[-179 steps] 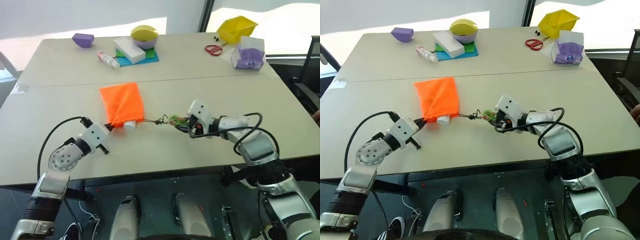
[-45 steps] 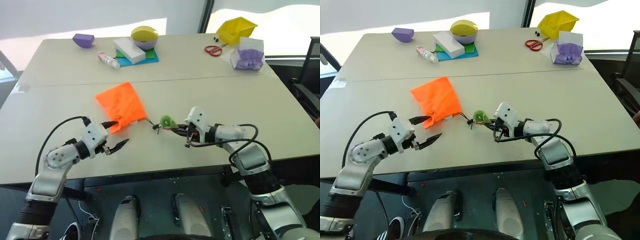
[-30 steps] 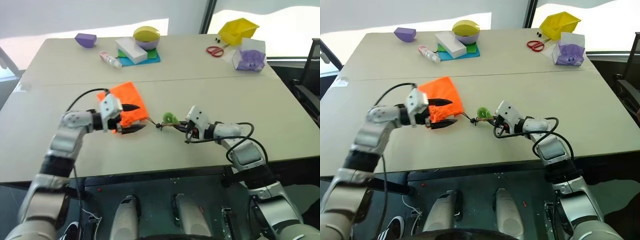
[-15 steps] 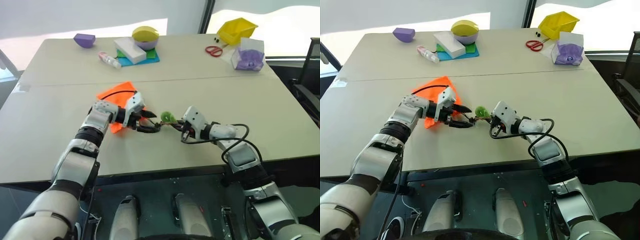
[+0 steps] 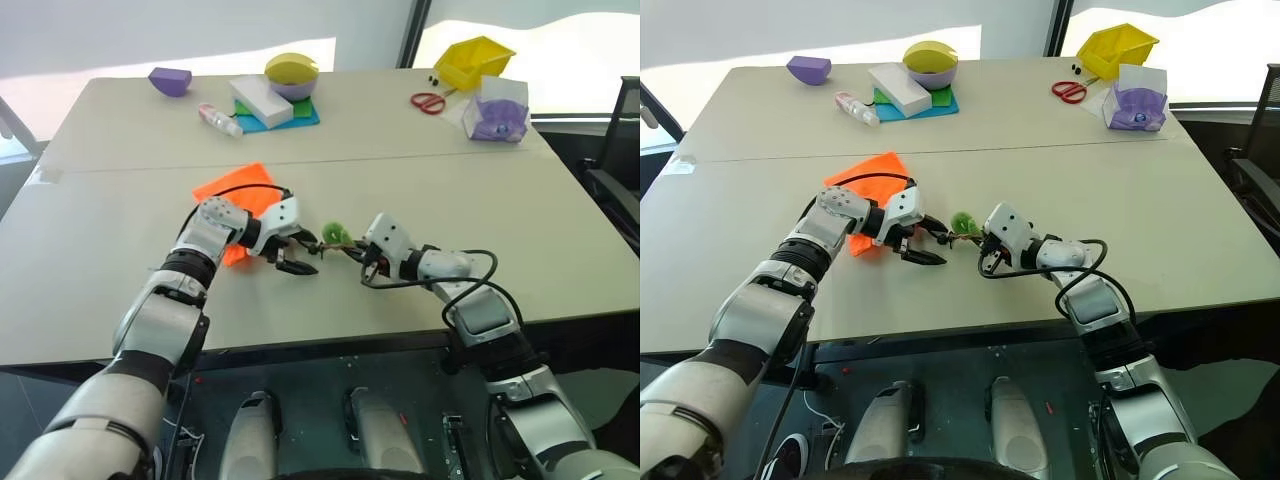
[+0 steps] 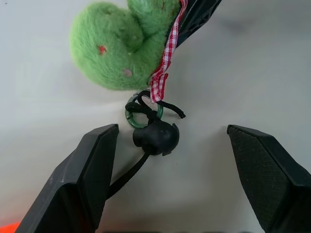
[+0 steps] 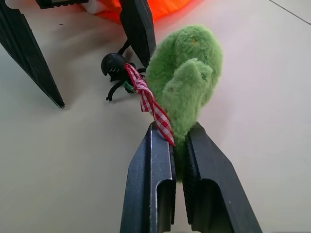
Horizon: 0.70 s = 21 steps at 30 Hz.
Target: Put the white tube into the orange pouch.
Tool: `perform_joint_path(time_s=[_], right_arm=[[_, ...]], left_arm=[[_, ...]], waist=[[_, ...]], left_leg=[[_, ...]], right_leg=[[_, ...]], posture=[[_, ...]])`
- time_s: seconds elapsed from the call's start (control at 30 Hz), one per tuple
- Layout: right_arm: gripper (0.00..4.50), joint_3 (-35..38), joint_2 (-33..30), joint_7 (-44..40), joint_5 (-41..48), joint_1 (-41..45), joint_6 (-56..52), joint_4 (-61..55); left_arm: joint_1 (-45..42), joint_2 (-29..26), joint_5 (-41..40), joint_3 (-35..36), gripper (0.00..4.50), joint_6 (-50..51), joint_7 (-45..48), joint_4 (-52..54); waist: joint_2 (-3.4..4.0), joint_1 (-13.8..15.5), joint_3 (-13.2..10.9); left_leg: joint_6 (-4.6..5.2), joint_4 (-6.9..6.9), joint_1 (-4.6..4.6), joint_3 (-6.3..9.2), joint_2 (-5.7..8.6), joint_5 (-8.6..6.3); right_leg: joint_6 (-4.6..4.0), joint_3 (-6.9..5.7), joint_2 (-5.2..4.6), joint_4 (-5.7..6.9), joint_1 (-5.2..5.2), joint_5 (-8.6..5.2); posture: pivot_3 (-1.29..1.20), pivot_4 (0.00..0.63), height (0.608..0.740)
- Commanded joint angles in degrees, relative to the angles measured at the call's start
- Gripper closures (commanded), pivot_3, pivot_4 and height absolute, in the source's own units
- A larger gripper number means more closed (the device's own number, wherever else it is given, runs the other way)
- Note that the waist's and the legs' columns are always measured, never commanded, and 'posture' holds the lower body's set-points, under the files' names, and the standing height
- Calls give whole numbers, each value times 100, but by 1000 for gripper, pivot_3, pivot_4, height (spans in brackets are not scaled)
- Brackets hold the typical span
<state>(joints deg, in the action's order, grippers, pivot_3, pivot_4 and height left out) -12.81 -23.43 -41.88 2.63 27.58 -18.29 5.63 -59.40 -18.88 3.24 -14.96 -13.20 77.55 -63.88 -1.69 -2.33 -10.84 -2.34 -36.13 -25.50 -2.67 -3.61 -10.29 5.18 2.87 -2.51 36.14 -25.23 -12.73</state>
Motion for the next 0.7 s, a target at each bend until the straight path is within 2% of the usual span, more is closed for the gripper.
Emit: perform_joint_path(time_s=[0.03,0.37,0.43,0.7], right_arm=[[4500,39,67,30,10,91,126,-152],[4500,42,17,-19,-49,93,147,-140],[4500,39,31,-20,-48,108,116,-161],[4500,46,39,-19,-61,115,118,-158]], left_arm=[[-141,56,48,91,671,-17,-87,-79],[-90,95,27,195,671,142,-191,-104],[-81,88,61,192,1177,38,-264,-87],[-75,75,49,205,1177,-60,-231,-70]], waist=[[0,3,0],[0,15,0],[0,12,0],[0,12,0]], left_leg=[[0,0,0,0,0,0],[0,-1,1,1,1,0],[0,-1,2,0,0,0],[0,1,1,0,1,0]], right_leg=[[0,0,0,0,0,0],[0,0,0,1,2,0],[0,0,0,2,2,0],[1,0,0,1,1,0]], posture=[[0,150,740],[0,150,740],[0,150,740],[0,150,740]])
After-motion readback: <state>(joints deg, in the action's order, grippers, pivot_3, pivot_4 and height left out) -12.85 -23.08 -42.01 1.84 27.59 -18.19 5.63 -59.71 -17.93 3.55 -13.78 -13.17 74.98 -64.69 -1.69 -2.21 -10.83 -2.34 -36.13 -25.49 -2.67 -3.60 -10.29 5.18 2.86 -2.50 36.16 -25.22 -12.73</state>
